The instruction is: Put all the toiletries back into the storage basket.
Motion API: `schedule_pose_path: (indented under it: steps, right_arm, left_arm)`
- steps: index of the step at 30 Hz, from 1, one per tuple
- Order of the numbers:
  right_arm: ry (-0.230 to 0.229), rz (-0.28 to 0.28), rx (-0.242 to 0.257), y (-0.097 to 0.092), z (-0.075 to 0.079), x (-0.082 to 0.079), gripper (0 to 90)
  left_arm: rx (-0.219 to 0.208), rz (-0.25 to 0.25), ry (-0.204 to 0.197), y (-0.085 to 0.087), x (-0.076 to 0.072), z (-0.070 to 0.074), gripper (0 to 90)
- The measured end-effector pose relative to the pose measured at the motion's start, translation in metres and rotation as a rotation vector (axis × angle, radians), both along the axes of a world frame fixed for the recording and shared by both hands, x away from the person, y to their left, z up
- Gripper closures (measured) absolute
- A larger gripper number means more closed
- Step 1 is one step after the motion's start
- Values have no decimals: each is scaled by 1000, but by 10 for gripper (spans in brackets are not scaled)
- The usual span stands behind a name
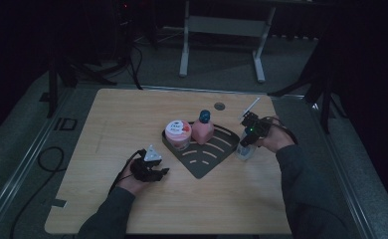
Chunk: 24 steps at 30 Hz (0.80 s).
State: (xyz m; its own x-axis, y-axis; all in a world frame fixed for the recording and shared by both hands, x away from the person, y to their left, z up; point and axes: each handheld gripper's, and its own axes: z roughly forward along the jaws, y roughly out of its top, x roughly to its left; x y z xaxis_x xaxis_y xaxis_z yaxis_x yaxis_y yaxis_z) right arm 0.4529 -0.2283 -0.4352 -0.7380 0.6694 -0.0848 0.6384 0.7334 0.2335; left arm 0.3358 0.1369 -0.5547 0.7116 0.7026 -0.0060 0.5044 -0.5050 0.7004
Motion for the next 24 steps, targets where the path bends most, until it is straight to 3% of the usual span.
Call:
schedule_pose_path:
  steps: [10, 11, 13, 24]
  right_arm:
    - [20, 2, 8, -1, -1, 2, 471]
    - [31, 11, 26, -1, -1, 2, 522]
    - [42, 13, 34, 0, -1, 1, 534]
    - [41, 19, 28, 0, 0, -1, 541]
  left_arm:
    - [-1, 0, 0, 0, 0, 0, 504]
    - [-1, 0, 1, 0, 0, 0, 504]
    - [-1, 0, 0, 0, 0, 0, 504]
    - [-3, 0, 1, 0, 0, 0, 503]
